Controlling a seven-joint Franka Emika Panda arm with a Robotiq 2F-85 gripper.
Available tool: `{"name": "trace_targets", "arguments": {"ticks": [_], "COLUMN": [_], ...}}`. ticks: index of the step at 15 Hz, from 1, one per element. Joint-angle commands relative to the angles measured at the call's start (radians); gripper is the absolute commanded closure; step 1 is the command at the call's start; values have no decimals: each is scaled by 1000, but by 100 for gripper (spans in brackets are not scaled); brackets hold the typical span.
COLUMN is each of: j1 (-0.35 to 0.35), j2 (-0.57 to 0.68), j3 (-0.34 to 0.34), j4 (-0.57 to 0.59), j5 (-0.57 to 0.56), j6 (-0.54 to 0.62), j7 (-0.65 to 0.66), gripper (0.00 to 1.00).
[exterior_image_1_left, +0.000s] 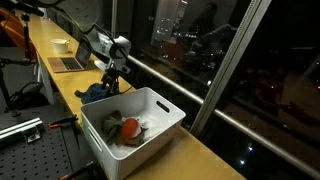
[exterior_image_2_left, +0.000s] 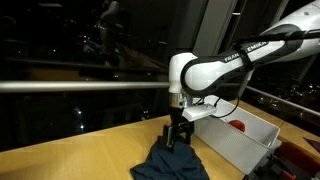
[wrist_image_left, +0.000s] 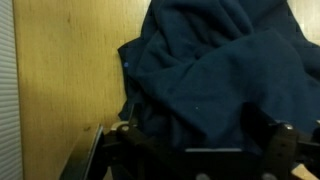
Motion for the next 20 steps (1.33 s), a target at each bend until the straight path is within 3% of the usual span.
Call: {"name": "trace_targets", "arguments": {"ticks": [1, 2, 10, 12, 18, 19, 20], "j1": [3, 4, -19, -27, -42, -40, -35], "j2": [41, 41, 13, 1, -2, 0, 2], "j3": [4, 2, -3, -5, -4, -4, -4], "j4": [87, 97, 135, 131, 134, 132, 130], "j5": [20, 19, 30, 31, 33, 30, 27], "j6": [-50, -55, -105, -107, -108, -103, -97], "j7": [-33, -35, -32, -30, -33, -35, -32], "gripper": [25, 26, 88, 100, 100, 92, 73]}}
